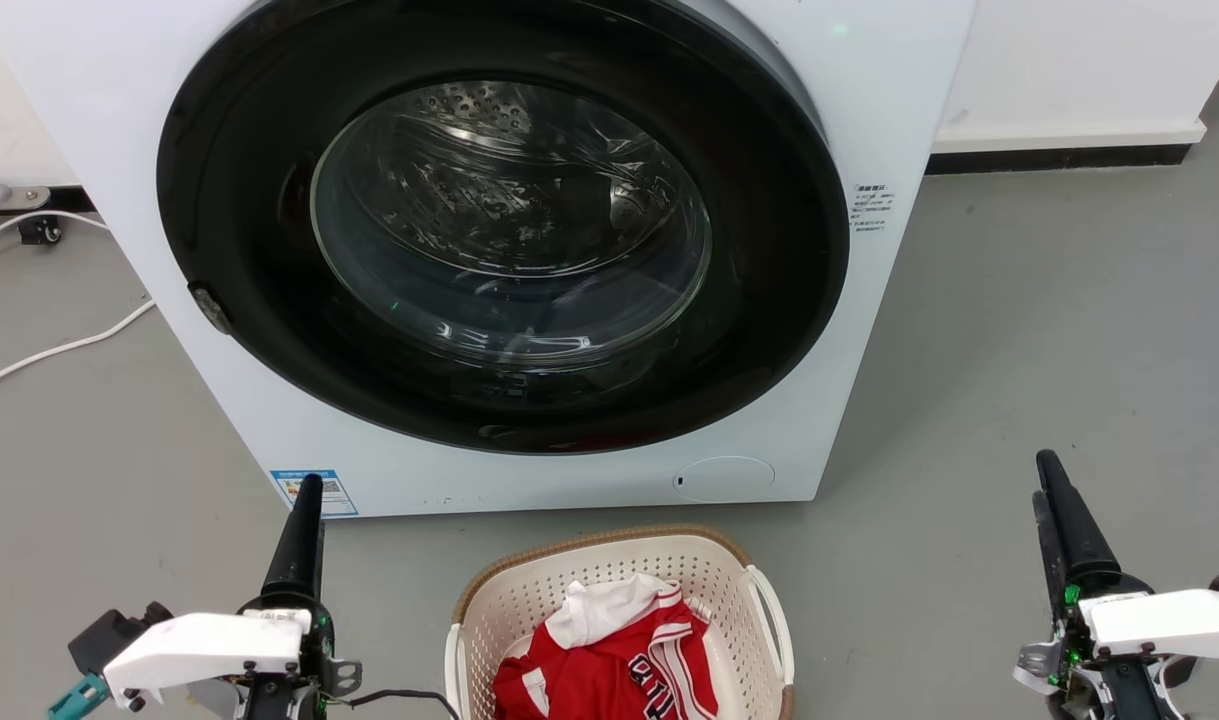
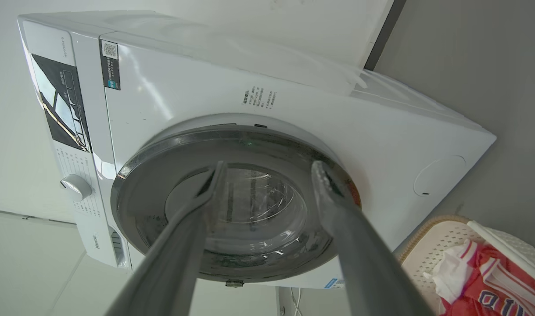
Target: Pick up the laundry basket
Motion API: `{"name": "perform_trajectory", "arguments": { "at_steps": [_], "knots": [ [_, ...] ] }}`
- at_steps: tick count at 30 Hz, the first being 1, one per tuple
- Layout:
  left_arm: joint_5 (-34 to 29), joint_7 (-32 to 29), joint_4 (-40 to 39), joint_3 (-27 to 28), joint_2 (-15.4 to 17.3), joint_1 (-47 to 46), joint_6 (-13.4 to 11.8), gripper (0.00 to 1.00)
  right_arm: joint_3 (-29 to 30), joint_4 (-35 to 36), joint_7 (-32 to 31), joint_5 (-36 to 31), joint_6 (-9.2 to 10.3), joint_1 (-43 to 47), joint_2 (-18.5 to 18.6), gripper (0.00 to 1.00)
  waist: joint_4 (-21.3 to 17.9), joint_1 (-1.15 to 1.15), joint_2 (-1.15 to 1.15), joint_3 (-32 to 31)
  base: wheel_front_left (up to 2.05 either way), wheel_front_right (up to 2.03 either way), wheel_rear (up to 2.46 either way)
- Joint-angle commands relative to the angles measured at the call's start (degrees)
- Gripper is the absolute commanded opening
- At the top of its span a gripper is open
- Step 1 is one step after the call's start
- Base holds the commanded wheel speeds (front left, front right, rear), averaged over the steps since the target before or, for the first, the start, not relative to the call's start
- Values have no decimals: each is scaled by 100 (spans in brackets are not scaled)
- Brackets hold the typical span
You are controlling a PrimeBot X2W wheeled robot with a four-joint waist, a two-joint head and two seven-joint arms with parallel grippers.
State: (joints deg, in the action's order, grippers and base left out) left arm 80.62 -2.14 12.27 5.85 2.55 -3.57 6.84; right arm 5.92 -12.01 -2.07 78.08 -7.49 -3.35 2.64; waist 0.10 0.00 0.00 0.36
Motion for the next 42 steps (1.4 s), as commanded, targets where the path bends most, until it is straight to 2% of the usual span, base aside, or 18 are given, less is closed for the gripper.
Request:
{"name": "perform_trajectory", "arguments": {
  "at_steps": [1,19,29,42],
  "knots": [
    [-277,80,-197,-28,21,-67,-37,100,-16,213,72,-357,0,-14,14,100,2,0,0,2,0,0,0],
    [-2231,491,-716,-284,26,68,-263,100,-358,807,484,-2754,0,157,19,100,17,0,0,26,0,0,0],
    [-3228,688,-823,-409,29,164,-284,100,-475,901,679,-3697,0,273,21,100,31,0,0,37,0,0,0],
    [-4414,916,-744,-601,32,267,-490,100,-604,965,909,-4756,0,412,24,100,52,0,0,34,0,0,0]
  ]
}}
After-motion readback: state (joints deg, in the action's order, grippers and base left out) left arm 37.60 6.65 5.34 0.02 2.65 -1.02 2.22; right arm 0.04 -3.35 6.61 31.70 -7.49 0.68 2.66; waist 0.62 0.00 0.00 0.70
